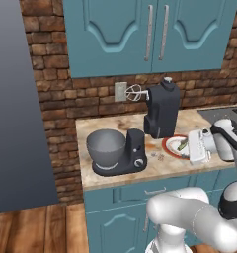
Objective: Add butter and sugar cubes to the stand mixer bowl and then turn on the stand mixer to begin making frosting.
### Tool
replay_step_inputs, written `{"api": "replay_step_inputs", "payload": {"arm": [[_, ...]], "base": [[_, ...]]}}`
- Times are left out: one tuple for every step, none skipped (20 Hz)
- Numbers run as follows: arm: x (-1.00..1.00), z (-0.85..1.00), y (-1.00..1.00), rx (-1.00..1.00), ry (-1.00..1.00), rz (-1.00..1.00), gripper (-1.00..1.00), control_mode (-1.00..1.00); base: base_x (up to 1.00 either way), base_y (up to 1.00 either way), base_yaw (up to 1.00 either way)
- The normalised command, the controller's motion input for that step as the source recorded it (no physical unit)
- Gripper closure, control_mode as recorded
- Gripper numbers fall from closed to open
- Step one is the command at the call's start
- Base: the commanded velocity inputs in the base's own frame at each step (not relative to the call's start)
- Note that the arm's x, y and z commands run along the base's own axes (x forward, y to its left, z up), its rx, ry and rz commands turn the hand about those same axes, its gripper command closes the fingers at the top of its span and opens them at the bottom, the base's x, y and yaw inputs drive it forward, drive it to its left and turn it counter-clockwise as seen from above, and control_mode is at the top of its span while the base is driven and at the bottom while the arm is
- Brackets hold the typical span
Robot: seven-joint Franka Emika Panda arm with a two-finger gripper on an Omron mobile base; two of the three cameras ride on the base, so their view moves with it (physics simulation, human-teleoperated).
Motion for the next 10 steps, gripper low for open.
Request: {"api": "replay_step_inputs", "payload": {"arm": [[0.0,-0.31,0.21,0.0,0.0,0.05,-1.0,-1.0],[0.02,-0.31,0.21,0.0,0.0,0.04,-1.0,-1.0],[0.03,-0.31,0.22,0.0,0.0,0.04,-1.0,-1.0],[0.11,-0.32,0.22,0.0,0.0,0.03,-1.0,-1.0],[0.2,-0.36,0.26,0.0,0.0,0.03,-1.0,-1.0],[0.24,-0.38,0.32,0.0,0.0,0.03,-1.0,-1.0],[0.24,-0.38,0.31,0.0,0.0,0.03,-1.0,-1.0],[0.17,-0.34,0.28,0.0,0.0,0.03,-1.0,-1.0],[0.21,-0.32,0.23,0.0,0.0,0.03,-1.0,-1.0],[0.26,-0.32,0.22,0.0,0.0,0.03,-1.0,-1.0]], "base": [[0.0,0.0,0.0],[0.0,0.0,0.0],[0.0,0.0,0.0],[0.0,0.0,0.0],[0.0,0.0,0.0],[0.0,0.0,0.0],[0.0,0.0,0.0],[0.0,0.0,0.0],[0.0,0.0,0.0],[0.0,0.0,0.0]]}}
